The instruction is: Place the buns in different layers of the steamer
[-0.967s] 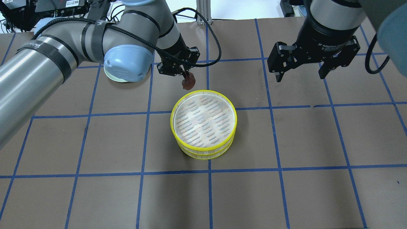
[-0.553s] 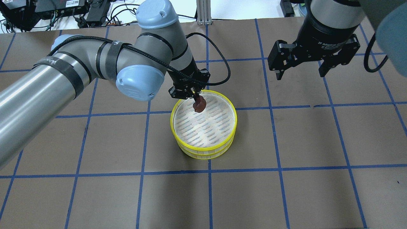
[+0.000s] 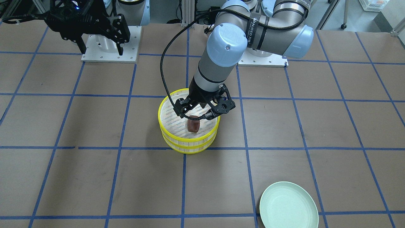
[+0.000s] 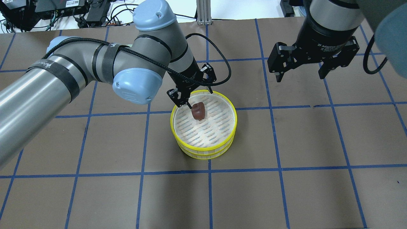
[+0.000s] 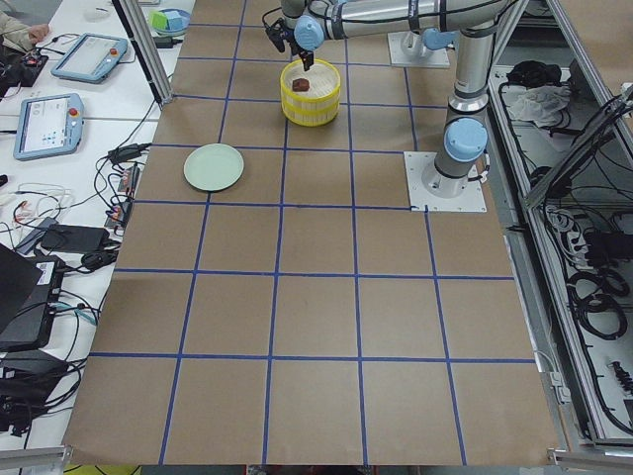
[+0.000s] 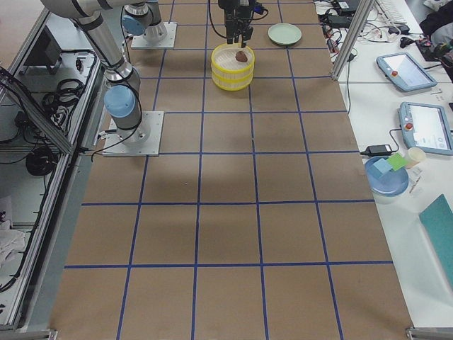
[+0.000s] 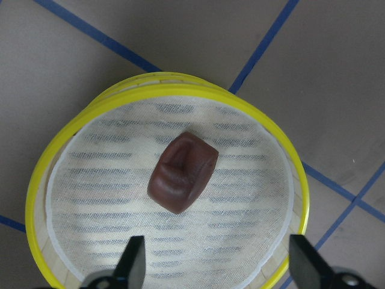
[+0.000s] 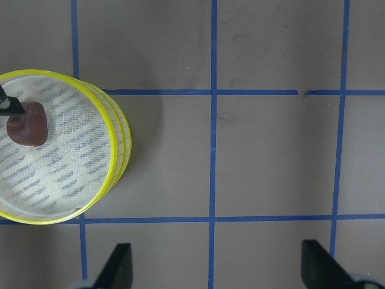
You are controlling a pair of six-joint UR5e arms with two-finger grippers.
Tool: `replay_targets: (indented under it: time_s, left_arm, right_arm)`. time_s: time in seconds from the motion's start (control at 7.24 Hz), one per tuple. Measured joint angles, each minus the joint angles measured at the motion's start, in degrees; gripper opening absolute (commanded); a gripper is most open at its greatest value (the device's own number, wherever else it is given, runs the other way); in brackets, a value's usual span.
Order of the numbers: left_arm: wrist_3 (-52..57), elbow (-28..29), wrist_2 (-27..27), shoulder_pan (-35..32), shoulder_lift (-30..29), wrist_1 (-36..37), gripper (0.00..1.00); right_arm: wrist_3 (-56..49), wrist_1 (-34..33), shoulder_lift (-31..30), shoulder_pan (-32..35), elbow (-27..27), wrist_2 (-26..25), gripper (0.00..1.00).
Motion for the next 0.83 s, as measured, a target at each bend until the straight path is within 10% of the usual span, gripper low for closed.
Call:
replay_targets:
  time_s: [0.83]
  left_arm:
    - [39.0, 5.1, 12.3, 13.8, 6.6, -13.4, 1.0]
  right_arm:
    - [0.0, 0.1, -0.1, -0.1, 0.1, -0.2, 1.0]
